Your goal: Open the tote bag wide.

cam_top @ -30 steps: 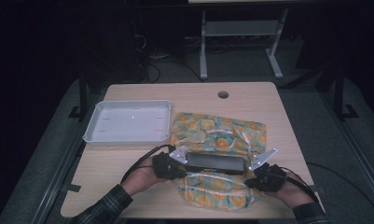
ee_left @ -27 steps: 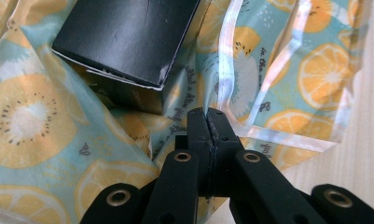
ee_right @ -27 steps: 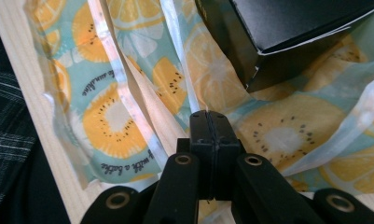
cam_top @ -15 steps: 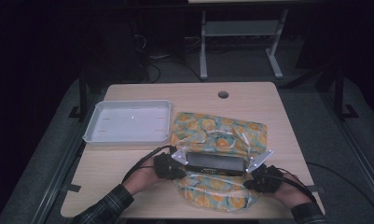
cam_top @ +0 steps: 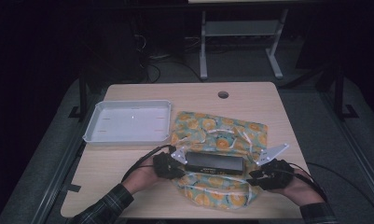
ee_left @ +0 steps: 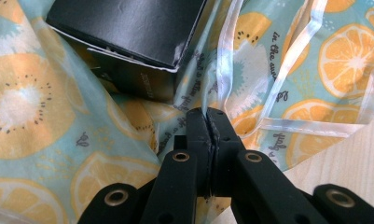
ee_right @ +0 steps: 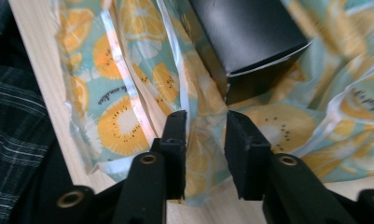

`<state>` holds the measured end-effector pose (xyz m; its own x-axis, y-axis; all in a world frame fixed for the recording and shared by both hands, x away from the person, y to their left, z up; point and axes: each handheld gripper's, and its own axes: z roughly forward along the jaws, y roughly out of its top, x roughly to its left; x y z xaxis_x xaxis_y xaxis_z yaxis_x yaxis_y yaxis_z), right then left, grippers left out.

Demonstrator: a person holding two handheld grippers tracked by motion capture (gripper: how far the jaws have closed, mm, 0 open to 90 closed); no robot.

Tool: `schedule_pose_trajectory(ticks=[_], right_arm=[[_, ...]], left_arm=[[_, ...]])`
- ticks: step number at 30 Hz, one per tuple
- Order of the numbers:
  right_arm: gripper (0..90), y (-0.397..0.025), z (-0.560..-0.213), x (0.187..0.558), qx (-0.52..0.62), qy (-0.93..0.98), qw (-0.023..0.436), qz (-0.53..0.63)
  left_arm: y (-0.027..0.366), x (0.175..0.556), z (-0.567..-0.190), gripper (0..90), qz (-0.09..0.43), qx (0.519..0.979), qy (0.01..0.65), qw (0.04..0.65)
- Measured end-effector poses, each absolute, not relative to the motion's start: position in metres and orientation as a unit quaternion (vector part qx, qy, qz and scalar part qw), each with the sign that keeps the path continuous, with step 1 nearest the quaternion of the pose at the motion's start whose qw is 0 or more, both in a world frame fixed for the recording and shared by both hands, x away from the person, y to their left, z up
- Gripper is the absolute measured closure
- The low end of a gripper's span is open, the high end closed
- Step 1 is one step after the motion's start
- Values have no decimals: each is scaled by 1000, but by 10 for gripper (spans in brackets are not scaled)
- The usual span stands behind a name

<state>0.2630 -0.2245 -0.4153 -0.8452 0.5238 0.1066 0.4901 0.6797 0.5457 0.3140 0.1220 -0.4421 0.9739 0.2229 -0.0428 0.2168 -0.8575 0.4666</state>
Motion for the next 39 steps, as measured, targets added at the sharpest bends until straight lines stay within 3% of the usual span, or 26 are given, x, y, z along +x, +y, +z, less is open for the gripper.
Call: schedule_pose_trajectory(ticks=[10,27,39], right_arm=[[496,-220,-390,282,246,915,24,318],[403,-182,-380,322,167,933,43,315],[366,-166,-392,333,137,946,25,294]], left_arm=[[122,314,-443,881,5,964,115,238],[121,313,-444,877,4,965,113,235],[122,314,-444,877,1,965,117,236]])
